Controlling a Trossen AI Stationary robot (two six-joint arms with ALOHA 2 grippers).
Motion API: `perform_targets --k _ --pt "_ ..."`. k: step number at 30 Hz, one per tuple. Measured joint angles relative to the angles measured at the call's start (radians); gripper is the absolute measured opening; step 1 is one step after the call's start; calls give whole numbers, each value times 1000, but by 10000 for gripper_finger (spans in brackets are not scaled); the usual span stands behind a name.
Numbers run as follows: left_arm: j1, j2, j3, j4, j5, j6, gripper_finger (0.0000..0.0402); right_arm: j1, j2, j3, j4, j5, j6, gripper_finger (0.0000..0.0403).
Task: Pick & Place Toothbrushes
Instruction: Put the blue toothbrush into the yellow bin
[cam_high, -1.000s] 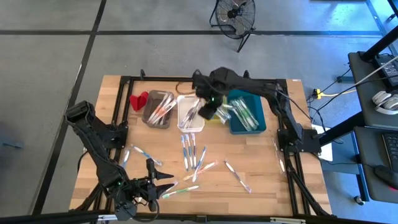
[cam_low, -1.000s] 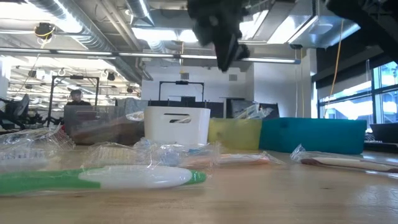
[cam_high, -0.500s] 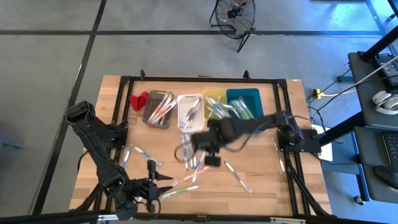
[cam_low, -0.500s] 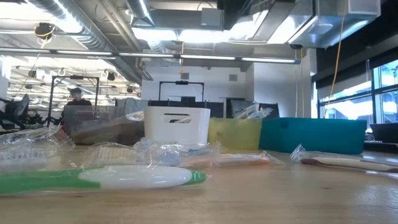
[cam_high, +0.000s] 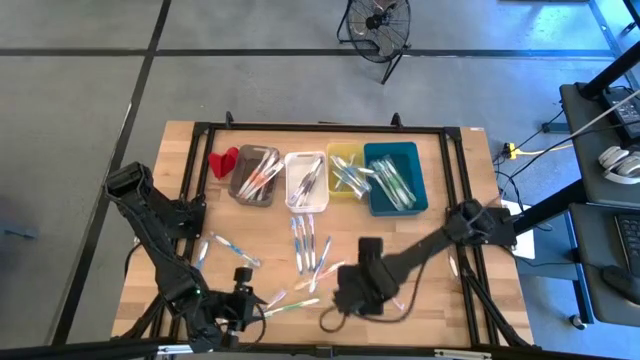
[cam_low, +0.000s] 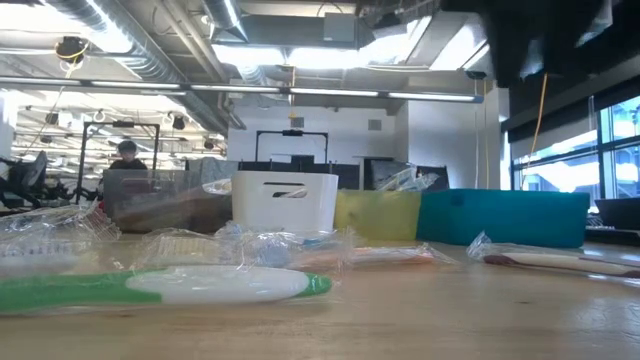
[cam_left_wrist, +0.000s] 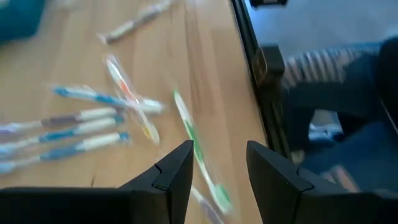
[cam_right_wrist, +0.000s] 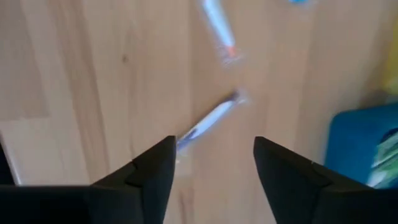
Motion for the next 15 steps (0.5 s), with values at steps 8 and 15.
perform_targets --k 8,15 --pt "-1 79 0 -48 102 -136 143 86 0 -93 197 6 58 248" --pt "2 188 -1 -49 276 -334 143 95 0 -116 269 7 51 253"
